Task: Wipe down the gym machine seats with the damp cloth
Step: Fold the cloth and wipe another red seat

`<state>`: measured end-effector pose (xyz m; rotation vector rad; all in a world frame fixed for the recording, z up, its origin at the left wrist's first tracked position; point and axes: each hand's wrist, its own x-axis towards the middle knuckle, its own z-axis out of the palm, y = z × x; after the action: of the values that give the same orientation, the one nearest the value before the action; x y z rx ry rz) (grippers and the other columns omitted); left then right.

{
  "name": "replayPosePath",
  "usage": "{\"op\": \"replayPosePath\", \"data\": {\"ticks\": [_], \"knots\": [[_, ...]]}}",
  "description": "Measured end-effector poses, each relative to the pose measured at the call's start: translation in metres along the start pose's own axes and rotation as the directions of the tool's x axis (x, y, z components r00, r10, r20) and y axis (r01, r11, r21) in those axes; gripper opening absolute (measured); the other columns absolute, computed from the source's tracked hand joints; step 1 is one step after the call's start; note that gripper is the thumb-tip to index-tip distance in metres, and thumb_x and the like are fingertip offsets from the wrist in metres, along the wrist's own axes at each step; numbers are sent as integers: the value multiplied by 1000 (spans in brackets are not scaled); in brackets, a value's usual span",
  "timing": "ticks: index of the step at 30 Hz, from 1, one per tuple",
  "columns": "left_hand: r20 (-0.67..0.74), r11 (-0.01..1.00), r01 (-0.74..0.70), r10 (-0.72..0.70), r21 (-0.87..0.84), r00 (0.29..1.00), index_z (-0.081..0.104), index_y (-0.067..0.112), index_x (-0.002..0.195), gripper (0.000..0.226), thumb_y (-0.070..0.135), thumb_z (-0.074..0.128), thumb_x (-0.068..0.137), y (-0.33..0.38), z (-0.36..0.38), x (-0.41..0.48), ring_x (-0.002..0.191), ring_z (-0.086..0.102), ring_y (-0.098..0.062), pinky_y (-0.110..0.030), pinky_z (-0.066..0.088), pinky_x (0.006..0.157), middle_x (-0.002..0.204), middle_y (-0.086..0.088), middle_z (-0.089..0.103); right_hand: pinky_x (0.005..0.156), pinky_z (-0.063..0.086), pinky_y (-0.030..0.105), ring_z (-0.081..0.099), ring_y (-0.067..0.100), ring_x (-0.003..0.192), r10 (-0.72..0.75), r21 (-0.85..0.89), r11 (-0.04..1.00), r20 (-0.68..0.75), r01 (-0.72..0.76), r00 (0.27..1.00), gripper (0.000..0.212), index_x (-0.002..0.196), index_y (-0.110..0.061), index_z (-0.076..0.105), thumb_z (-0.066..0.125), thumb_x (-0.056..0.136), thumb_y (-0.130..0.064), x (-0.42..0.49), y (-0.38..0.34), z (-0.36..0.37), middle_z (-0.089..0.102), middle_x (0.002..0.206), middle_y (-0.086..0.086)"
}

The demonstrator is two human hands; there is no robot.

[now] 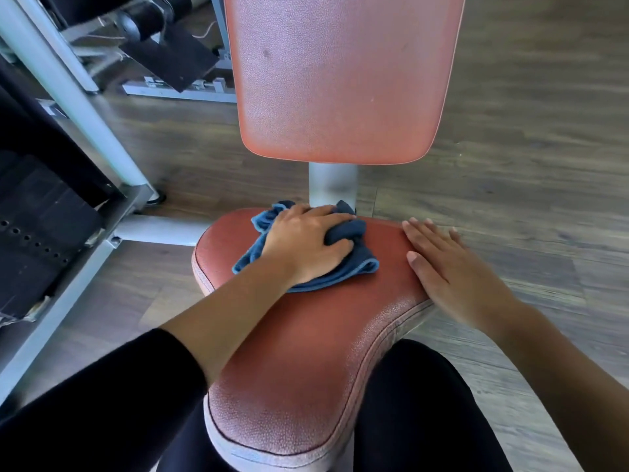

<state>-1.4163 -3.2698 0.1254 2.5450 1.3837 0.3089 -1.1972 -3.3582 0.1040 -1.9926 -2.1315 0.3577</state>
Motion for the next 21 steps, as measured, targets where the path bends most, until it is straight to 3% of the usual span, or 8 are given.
{"op": "replayPosePath", "data": {"ticks": [2,5,8,10,12,14,17,21], "knots": [[15,993,-103,104,-52,994,53,41,130,71,64,28,68,14,-3,-14,130,40,-20,-35,20,114,139,12,50,118,-8,28,-1,7,146,5,-37,999,-14,-5,1000,80,152,-21,11,-6,82,-56,-5,5,1,11,158,-5],[-8,939,-319,321,-125,947,60,34,125,55,53,44,77,15,-16,-42,123,41,-9,-11,8,110,134,8,56,118,-7,31,1,10,146,9,-84,996,-36,-12,999,78,152,-20,13,-6,84,-55,-10,10,0,13,158,-3],[52,940,-302,314,-161,948,60,36,125,55,54,44,76,2,-23,-40,124,39,-3,-2,6,103,134,15,53,119,-4,35,-1,10,146,12,-113,993,-44,-17,999,77,152,-20,12,-7,86,-55,-16,14,-1,14,158,-3],[41,959,-240,249,-152,968,61,33,123,58,54,41,73,1,-17,-19,121,46,-10,-9,15,105,131,13,57,119,-6,35,-6,6,144,18,-125,992,-39,-22,999,77,152,-21,9,-8,86,-55,-19,15,-3,11,158,-4],[26,980,-169,173,-100,985,61,30,124,59,54,40,75,12,-5,6,117,50,-20,-25,27,107,128,9,60,119,-8,34,-9,4,141,31,-126,991,-30,-34,999,78,152,-20,7,-9,84,-55,-23,17,-4,8,158,-5],[68,994,-107,108,-25,992,54,36,131,61,56,38,75,29,6,22,122,46,-23,-36,29,108,133,12,55,119,-8,34,-9,5,142,40,-124,991,-30,-43,999,78,151,-19,5,-10,84,-55,-27,19,-4,8,158,-4],[107,987,-152,157,-54,982,49,40,134,62,57,39,75,48,12,15,130,38,-22,-39,22,112,141,11,47,119,-6,36,-5,7,144,49,-108,993,-32,-53,998,76,151,-19,4,-9,85,-54,-32,22,-2,10,158,-3],[125,943,-304,320,-133,939,47,47,133,60,62,38,76,34,-3,-25,134,32,-10,-30,16,115,144,17,42,119,-7,35,-7,6,143,52,-90,995,-6,-52,999,75,151,-22,0,-11,84,-54,-32,23,-2,8,158,-8]]}}
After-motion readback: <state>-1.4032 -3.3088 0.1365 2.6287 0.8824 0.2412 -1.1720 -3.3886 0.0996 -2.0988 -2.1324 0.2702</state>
